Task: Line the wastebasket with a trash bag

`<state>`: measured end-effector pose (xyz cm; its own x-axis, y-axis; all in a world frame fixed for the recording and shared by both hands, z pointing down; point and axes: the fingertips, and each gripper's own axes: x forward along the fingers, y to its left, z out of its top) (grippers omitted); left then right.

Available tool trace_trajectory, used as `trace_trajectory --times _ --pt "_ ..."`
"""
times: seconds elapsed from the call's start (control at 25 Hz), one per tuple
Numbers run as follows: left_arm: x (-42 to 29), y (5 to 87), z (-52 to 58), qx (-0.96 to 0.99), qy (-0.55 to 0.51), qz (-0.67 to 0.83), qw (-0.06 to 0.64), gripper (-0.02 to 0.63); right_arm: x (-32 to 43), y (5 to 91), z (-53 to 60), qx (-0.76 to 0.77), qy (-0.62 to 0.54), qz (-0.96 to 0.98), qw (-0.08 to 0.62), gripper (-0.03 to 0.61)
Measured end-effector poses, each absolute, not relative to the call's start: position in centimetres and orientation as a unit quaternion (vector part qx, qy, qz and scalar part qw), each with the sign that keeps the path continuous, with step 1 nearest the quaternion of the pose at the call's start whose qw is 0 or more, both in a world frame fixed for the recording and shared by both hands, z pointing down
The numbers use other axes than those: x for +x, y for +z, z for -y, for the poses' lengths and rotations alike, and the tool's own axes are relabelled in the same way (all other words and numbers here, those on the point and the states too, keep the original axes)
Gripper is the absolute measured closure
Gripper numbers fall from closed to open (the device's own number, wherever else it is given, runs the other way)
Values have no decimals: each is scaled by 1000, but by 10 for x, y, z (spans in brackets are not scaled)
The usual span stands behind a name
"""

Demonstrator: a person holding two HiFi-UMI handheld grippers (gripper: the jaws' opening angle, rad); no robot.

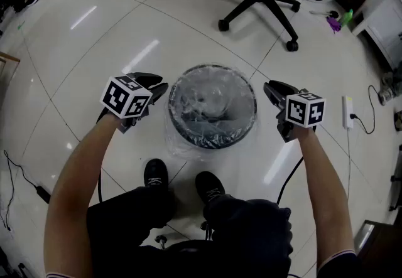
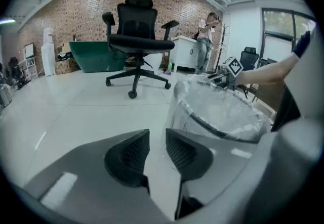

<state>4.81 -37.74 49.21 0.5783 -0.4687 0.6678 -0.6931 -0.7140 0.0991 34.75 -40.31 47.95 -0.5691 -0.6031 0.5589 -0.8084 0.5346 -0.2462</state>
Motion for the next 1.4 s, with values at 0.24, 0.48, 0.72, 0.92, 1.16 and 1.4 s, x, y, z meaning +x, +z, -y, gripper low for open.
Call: trace_trajectory --times 0.24,0.48,0.72,0.92,1.16,1.4 --pt "51 449 385 879 286 366 112 532 344 433 394 432 205 860 178 505" --pt "73 373 376 899 216 379 43 603 311 369 373 431 153 879 138 577" --pt "103 315 346 919 159 359 18 603 272 311 338 419 111 896 96 577" --pt "119 270 313 932 115 345 1 603 253 269 303 423 70 899 85 577" --pt "140 220 266 941 67 332 -12 603 234 215 256 420 17 904 81 577" --pt "147 209 234 936 56 348 6 603 219 187 224 447 12 891 78 577"
